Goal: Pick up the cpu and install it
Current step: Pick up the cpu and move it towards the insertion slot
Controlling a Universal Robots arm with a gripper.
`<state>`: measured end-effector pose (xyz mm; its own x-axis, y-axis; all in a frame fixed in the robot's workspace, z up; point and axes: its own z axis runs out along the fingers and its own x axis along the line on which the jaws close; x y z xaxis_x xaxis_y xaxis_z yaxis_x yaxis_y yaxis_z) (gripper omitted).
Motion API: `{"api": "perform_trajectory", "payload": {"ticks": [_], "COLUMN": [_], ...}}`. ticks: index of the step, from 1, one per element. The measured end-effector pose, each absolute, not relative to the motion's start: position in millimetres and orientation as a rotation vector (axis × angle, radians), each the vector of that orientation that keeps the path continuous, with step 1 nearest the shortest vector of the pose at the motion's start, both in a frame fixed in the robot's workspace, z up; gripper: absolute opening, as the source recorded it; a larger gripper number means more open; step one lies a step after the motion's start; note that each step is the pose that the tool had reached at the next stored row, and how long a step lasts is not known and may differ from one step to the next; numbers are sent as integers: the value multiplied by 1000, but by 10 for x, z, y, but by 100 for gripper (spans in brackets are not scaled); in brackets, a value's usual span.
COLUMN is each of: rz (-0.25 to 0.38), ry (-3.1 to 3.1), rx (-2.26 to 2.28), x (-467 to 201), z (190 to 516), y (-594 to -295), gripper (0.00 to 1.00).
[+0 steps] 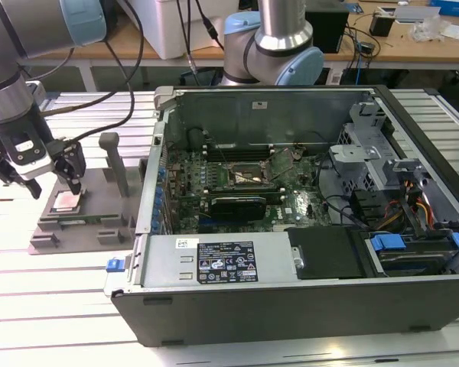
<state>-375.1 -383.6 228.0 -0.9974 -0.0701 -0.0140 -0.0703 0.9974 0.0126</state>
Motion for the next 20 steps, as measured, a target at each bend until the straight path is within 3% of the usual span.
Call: {"api": "perform_trajectory", "payload": {"ticks": [20], "rz": [17], "ry": [3126], "rx": [-124], "x": [-3724], "z": [1973], "y": [-3742], "gripper": [72]}}
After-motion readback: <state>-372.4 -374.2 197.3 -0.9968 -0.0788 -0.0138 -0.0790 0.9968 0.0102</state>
